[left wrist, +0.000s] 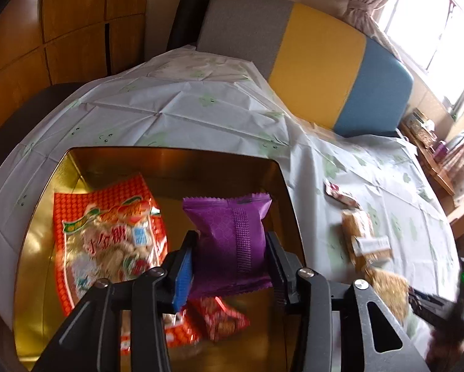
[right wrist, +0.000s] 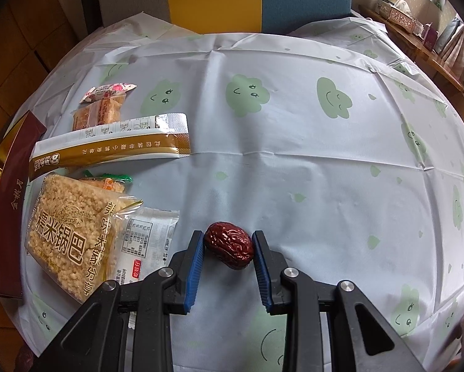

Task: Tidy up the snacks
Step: 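Lower the purple packet into the gold tray and open the left tool, then carry the red date over the gold tray and open the right tool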

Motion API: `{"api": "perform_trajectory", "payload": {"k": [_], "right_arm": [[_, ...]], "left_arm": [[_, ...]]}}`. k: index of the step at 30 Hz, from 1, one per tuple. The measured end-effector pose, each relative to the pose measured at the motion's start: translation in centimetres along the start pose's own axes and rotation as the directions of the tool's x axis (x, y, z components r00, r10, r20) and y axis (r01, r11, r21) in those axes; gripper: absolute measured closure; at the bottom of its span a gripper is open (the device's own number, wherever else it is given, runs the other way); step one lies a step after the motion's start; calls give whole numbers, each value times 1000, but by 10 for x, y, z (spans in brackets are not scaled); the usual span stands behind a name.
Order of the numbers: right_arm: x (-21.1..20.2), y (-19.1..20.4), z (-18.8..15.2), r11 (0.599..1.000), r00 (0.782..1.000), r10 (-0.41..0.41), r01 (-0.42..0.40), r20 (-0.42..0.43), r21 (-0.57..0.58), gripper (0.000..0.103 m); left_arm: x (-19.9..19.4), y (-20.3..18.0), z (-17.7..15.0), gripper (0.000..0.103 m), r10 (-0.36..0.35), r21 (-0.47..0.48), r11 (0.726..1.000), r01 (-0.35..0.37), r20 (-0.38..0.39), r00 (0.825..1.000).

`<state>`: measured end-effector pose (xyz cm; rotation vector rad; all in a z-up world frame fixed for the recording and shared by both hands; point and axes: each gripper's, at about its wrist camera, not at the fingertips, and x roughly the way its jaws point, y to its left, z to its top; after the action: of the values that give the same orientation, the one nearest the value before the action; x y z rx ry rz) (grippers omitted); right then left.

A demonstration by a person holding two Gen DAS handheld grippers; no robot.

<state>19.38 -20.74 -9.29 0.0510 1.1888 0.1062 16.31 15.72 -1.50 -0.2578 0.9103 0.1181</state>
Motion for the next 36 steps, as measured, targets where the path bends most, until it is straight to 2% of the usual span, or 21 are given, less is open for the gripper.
{"api": "perform_trajectory", "payload": {"k": [2, 6, 18, 26, 36], "right_arm": [[0, 0, 0, 1000, 1000, 1, -1, -1, 1, 71], [0, 0, 0, 1000, 1000, 1, -1, 0, -1, 71], [-2, -1, -2, 1000, 1000, -6, 6, 3, -13, 72], [-7, -2, -3, 1000, 1000, -6, 6, 4, -12, 72], [-31, -8, 0, 999, 995, 37, -39, 96, 11, 72]], "left_arm": [[11, -2, 6, 45, 24, -1, 1000, -24, -11, 1000], [9, -2, 1, 44, 54, 5, 999, -54, -4, 999], [-31, 4, -65, 45, 96, 43, 994, -97, 13, 995], [-56, 7, -87, 45, 107, 54, 993, -108, 27, 994], [-71, 23, -100, 45, 106, 33, 994, -107, 28, 994]]}}
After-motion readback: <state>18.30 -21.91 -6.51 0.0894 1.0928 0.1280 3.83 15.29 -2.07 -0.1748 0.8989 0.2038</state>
